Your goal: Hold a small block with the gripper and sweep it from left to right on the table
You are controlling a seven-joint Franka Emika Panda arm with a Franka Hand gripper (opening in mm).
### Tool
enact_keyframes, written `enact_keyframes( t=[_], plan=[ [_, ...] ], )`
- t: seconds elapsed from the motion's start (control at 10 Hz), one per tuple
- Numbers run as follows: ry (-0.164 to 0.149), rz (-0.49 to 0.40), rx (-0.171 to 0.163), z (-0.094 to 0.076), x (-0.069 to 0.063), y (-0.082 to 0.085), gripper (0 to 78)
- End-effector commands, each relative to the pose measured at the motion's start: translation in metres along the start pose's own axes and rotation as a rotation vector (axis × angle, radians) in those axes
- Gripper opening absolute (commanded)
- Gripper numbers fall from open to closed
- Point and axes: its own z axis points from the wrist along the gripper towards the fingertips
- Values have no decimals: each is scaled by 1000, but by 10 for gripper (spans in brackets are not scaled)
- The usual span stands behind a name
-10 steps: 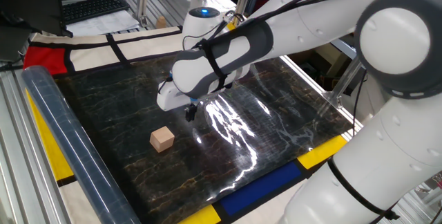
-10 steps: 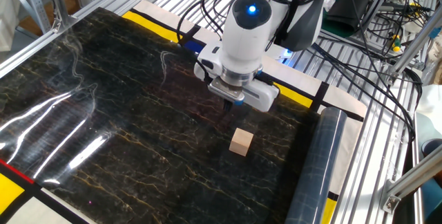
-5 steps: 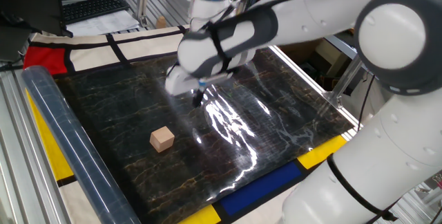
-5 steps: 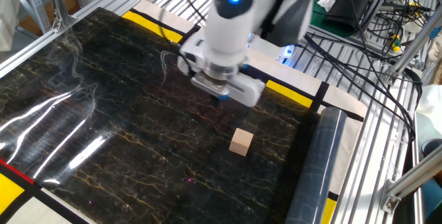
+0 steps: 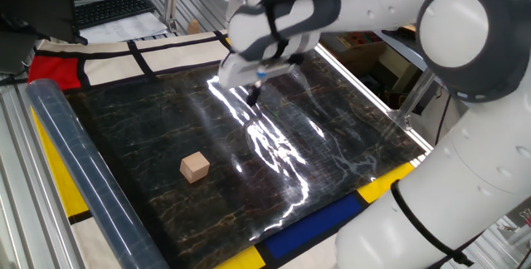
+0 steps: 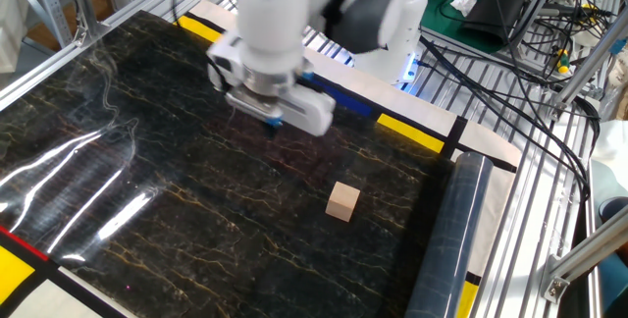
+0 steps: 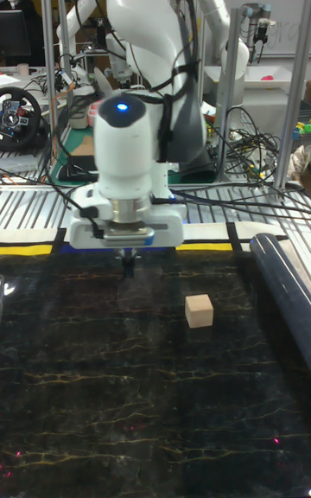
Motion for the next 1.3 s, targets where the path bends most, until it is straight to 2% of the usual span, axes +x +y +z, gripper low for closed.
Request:
enact_keyframes(
  t=[0.1, 0.3, 0.5, 0.9, 1.1, 1.3],
  plan=[
    [6, 16, -33, -69, 0, -94, 12],
    [-9, 55, -44, -68, 19, -87, 12],
    [-18, 70, -31, -60, 37, -72, 12],
    [-31, 100, -32, -53, 49, -63, 12],
    [-37, 120, -27, -38, 63, -47, 12],
    [-30, 115, -22, -27, 69, -38, 12]
  ],
)
